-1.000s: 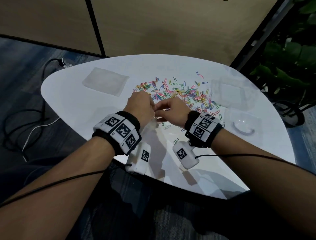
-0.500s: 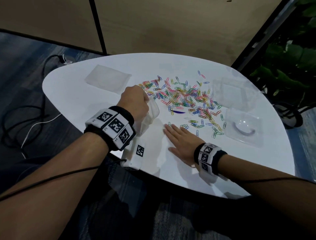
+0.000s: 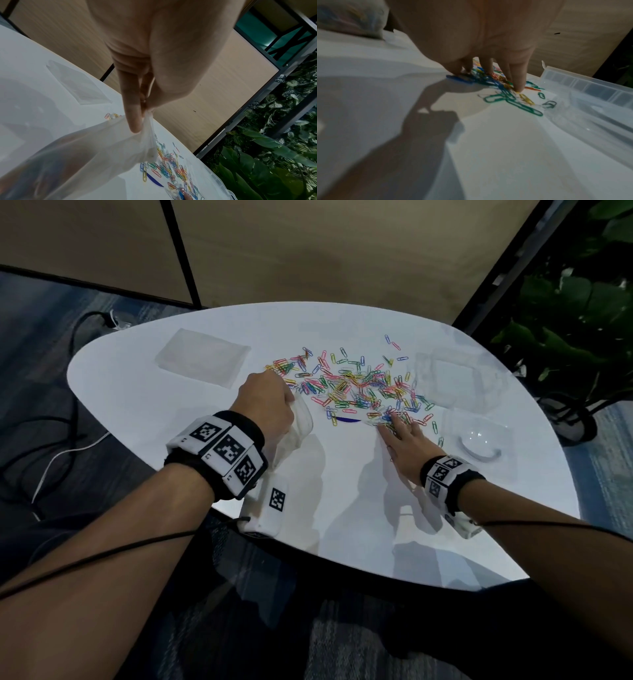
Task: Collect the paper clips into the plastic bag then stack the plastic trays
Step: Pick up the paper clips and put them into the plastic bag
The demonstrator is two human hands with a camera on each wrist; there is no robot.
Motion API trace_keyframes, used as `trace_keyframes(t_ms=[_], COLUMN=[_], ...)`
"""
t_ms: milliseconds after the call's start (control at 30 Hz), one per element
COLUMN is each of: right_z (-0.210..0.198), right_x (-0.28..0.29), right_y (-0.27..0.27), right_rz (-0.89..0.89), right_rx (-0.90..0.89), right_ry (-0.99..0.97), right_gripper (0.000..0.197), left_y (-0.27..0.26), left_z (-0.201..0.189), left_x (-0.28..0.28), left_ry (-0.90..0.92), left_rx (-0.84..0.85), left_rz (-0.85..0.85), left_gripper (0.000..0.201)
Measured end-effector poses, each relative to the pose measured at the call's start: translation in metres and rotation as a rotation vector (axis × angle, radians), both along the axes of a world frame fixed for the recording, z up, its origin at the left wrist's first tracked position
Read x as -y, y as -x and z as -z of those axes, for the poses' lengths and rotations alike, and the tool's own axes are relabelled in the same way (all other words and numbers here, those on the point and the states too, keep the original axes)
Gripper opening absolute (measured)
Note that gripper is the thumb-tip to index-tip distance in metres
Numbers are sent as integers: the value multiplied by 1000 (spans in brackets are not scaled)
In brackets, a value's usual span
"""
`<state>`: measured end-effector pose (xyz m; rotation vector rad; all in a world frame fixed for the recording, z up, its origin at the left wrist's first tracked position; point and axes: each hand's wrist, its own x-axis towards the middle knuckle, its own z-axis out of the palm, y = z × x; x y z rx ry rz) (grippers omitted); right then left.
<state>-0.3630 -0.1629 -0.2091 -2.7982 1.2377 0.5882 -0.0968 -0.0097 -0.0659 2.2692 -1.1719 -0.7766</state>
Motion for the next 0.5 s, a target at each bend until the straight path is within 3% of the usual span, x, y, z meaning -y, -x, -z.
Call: trace_keyframes(t_ms=[67,167,233,333,500], right_z=[3,-5,-14,-28,-63], right_x=[4,7,10,19,26], right_y=[-2,-12,-15,-11,-5], right_rz=[-14,-62,-11,295,749], right_rx=[20,105,139,301,740], right_ry=[21,89,93,-16,-293], right_gripper=[74,31,14,22,8], left_y=[3,9,11,16,28], left_z=[0,0,0,-1,-4], left_x=[2,5,6,8,16], left_ry=[-11,-27,-37,-53,-61], left_rx=[-9,-11,-6,-9,-1], left_rz=[4,24,40,55,99], left_gripper=[35,36,37,35,35])
